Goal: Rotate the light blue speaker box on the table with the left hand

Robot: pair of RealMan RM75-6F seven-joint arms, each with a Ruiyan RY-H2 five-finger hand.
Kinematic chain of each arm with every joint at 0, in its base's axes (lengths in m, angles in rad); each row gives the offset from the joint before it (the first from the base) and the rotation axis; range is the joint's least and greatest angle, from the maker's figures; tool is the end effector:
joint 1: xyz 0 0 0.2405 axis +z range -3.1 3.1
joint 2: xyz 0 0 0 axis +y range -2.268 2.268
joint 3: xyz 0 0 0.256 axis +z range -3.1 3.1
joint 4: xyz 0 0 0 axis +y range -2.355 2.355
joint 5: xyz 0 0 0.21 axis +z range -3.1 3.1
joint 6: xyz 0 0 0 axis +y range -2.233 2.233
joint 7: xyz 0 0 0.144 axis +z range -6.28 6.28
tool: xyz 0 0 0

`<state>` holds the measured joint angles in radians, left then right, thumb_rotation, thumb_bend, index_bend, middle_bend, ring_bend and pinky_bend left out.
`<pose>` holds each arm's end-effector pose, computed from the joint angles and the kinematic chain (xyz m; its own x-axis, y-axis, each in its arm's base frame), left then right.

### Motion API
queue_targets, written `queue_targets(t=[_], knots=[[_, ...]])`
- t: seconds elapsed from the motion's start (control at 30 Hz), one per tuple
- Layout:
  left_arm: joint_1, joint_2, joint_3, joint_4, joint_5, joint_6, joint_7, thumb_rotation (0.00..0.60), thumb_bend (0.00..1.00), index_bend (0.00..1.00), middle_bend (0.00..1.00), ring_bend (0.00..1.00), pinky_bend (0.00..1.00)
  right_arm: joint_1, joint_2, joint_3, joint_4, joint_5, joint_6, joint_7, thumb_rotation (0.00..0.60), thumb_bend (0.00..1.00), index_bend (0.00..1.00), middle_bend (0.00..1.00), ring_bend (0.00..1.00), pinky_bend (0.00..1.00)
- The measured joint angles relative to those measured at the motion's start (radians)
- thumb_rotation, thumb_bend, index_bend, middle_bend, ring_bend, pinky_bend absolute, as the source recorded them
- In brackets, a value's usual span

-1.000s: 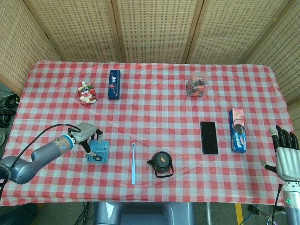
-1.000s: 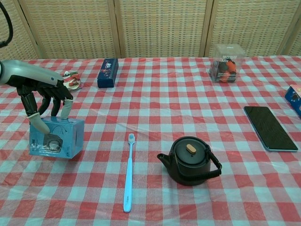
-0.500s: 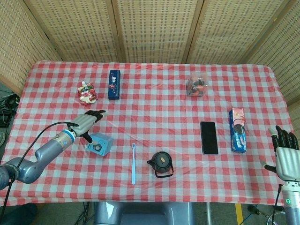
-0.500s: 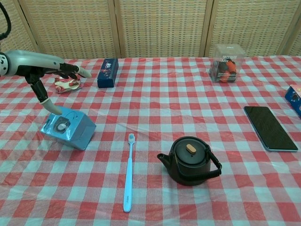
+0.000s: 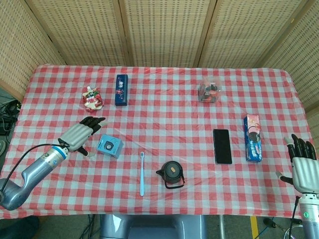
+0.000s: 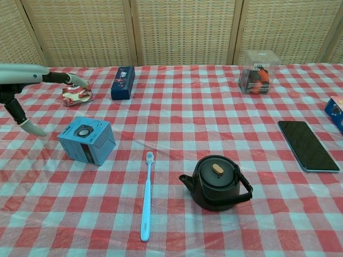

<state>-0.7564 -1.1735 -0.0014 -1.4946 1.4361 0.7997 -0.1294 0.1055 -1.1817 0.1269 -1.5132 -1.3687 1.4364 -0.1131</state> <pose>-0.2130 0.3423 0.0698 0.5507 0.3967 0.7344 0.8116 -0.4602 -0.3599 -0.3347 -0.2038 0.1613 0.5055 0.0253 0.8625 -0.8585 0.1146 0.4998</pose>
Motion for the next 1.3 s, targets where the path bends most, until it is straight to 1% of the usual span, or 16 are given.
queue_targets(t=[0.1, 0.17, 0.23, 0.3, 0.4, 0.53, 0.57, 0.67, 0.7, 0.83, 1.03, 1.17, 1.27, 1.3], knots=[[0.016, -0.056, 0.015, 0.057, 0.029, 0.033, 0.030, 0.600, 0.00, 0.01, 0.00, 0.01, 0.09, 0.000, 0.000, 0.000, 0.000, 0.000, 0.000, -0.001, 0.600, 0.00, 0.02, 0.00, 0.00, 0.00], [0.027, -0.103, 0.019, 0.103, 0.043, 0.061, 0.047, 0.600, 0.00, 0.07, 0.02, 0.06, 0.14, 0.001, 0.000, 0.000, 0.001, 0.002, -0.003, 0.000, 0.600, 0.00, 0.02, 0.00, 0.00, 0.00], [0.041, -0.161, 0.022, 0.164, 0.061, 0.102, 0.059, 0.600, 0.00, 0.10, 0.05, 0.10, 0.17, 0.001, 0.000, 0.001, 0.003, 0.006, -0.005, 0.002, 0.600, 0.00, 0.02, 0.00, 0.00, 0.00], [0.054, -0.219, 0.023, 0.228, 0.079, 0.141, 0.065, 0.600, 0.00, 0.12, 0.06, 0.11, 0.18, 0.001, 0.000, 0.002, 0.005, 0.010, -0.008, 0.004, 0.600, 0.00, 0.02, 0.00, 0.00, 0.00], [0.065, -0.292, 0.022, 0.305, 0.100, 0.180, 0.073, 0.600, 0.00, 0.15, 0.09, 0.15, 0.21, 0.002, -0.001, 0.001, 0.006, 0.012, -0.012, 0.003, 0.600, 0.00, 0.02, 0.00, 0.00, 0.00], [0.071, -0.333, 0.015, 0.340, 0.116, 0.211, 0.077, 0.600, 0.00, 0.30, 0.17, 0.24, 0.28, 0.003, -0.002, 0.000, 0.007, 0.012, -0.014, 0.002, 0.600, 0.00, 0.02, 0.00, 0.00, 0.00], [0.073, -0.338, 0.014, 0.348, 0.117, 0.218, 0.079, 0.600, 0.00, 0.30, 0.18, 0.24, 0.28, 0.003, -0.002, 0.000, 0.007, 0.012, -0.014, 0.002, 0.600, 0.00, 0.02, 0.00, 0.00, 0.00], [0.080, -0.360, 0.009, 0.375, 0.122, 0.242, 0.091, 0.600, 0.00, 0.43, 0.27, 0.32, 0.32, 0.004, -0.003, 0.000, 0.008, 0.013, -0.016, 0.002, 0.600, 0.00, 0.02, 0.00, 0.00, 0.00], [0.083, -0.367, 0.008, 0.385, 0.124, 0.253, 0.096, 0.600, 0.00, 0.45, 0.29, 0.33, 0.33, 0.004, -0.003, -0.001, 0.009, 0.013, -0.018, 0.002, 0.600, 0.00, 0.02, 0.00, 0.00, 0.00], [0.093, -0.387, 0.009, 0.415, 0.128, 0.267, 0.112, 0.600, 0.01, 0.51, 0.33, 0.37, 0.35, 0.006, -0.003, -0.002, 0.008, 0.014, -0.022, -0.001, 0.600, 0.00, 0.03, 0.00, 0.00, 0.00], [0.098, -0.377, 0.001, 0.404, 0.129, 0.286, 0.105, 0.600, 0.08, 0.53, 0.35, 0.38, 0.36, 0.006, -0.003, -0.003, 0.007, 0.014, -0.022, -0.003, 0.600, 0.00, 0.03, 0.00, 0.00, 0.00], [0.097, -0.330, -0.003, 0.343, 0.128, 0.287, 0.089, 0.600, 0.13, 0.54, 0.35, 0.38, 0.36, 0.007, -0.003, -0.003, 0.006, 0.014, -0.022, -0.003, 0.600, 0.00, 0.03, 0.00, 0.00, 0.00], [0.090, -0.265, -0.005, 0.263, 0.120, 0.267, 0.058, 0.600, 0.15, 0.54, 0.35, 0.38, 0.36, 0.008, -0.003, -0.004, 0.005, 0.014, -0.023, -0.005, 0.600, 0.00, 0.03, 0.00, 0.00, 0.00], [0.084, -0.229, -0.006, 0.222, 0.113, 0.247, 0.037, 0.600, 0.16, 0.54, 0.35, 0.38, 0.36, 0.008, -0.004, -0.004, 0.005, 0.013, -0.024, -0.007, 0.600, 0.00, 0.03, 0.00, 0.00, 0.00]])
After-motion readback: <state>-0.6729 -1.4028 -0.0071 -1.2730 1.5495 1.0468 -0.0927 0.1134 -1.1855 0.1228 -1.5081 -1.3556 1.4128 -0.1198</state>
